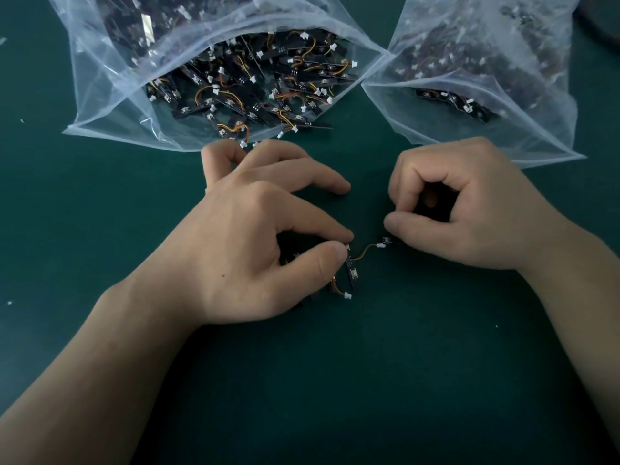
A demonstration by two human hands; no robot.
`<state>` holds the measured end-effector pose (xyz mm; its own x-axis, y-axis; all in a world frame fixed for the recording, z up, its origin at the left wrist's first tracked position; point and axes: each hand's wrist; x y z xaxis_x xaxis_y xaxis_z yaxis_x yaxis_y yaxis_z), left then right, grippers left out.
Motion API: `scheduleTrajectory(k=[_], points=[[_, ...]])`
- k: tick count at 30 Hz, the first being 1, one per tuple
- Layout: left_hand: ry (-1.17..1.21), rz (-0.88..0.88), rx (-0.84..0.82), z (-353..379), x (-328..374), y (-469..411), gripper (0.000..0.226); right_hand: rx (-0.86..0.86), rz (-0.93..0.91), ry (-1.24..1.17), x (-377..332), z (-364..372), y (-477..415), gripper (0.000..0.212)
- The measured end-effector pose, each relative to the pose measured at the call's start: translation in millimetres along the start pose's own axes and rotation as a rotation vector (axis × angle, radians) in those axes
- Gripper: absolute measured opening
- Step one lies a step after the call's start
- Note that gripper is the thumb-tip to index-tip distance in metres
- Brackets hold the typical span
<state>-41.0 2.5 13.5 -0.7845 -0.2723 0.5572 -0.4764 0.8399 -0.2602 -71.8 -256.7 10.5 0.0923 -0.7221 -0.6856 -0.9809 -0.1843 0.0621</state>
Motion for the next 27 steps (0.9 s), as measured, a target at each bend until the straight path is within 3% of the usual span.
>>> scheduleTrajectory(k=[5, 9, 12, 17, 27], points=[[0.002, -0.001, -0.001, 1, -1, 0, 0.034, 0.009, 0.020, -0.058, 2, -2, 1, 0.027], [0.004, -0.002, 0.002, 1, 0, 0, 0.034, -0.079, 0.050, -0.032, 3, -5, 3, 0.006], [0.004, -0.005, -0.002, 1, 0, 0, 0.035, -0.137, 0.049, 0.058, 2, -6, 4, 0.028], [0.006, -0.006, -0.002, 0, 0, 0, 0.036, -0.210, 0.041, 0.085, 0, -11, 3, 0.036], [0.008, -0.007, 0.001, 0, -1, 0, 0.036, -0.185, 0.035, 0.064, -2, -7, 3, 0.006]])
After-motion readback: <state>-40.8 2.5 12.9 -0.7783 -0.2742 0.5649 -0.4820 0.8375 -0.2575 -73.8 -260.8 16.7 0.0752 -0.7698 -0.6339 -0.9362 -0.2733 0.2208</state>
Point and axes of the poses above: each hand's wrist, its own y-axis away from the middle knuckle, its own z-axis out of the palm, x = y × z, and after that the axes turned 15 degrees about z, right-handed
